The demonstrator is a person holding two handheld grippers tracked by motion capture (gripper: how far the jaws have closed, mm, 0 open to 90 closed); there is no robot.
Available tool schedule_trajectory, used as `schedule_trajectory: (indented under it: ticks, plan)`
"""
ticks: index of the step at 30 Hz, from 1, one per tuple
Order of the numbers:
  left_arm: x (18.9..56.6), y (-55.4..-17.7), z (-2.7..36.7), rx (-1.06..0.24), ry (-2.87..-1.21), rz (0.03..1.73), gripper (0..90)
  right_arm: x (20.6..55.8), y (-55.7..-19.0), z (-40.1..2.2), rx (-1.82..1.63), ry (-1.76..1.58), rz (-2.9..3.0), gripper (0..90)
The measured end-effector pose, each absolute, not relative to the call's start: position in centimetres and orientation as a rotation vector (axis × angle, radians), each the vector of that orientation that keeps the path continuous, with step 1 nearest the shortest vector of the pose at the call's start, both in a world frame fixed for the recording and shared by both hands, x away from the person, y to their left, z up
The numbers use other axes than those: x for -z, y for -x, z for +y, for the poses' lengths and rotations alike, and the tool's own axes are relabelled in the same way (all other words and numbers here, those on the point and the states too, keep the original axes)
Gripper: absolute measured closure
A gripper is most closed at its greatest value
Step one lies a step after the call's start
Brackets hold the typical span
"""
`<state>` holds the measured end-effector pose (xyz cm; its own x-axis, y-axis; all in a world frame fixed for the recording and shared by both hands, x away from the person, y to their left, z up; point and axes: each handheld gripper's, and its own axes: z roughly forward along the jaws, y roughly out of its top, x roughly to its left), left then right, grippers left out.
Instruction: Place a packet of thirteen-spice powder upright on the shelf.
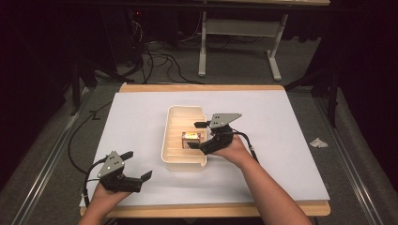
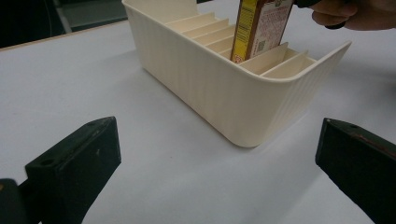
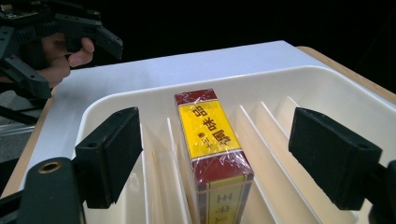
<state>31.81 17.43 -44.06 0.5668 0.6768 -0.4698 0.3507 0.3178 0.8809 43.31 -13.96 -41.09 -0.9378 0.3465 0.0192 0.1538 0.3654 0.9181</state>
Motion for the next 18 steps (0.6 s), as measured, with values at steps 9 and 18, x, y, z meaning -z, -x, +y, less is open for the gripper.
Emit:
schedule_trajectory:
  ticks: [9,18]
  plan:
    - [44.1,-31.8,17.5,-0.272,-1.284,1.013,0.7,40.7,-42.5,-15.8,-1.552,-0.522,2.407,17.1]
    - [44.1,-31.9,17.5,-0.269,-1.286,1.012,0.7,40.0,-41.5,-18.7,-1.438,-0.656,2.325,15.7]
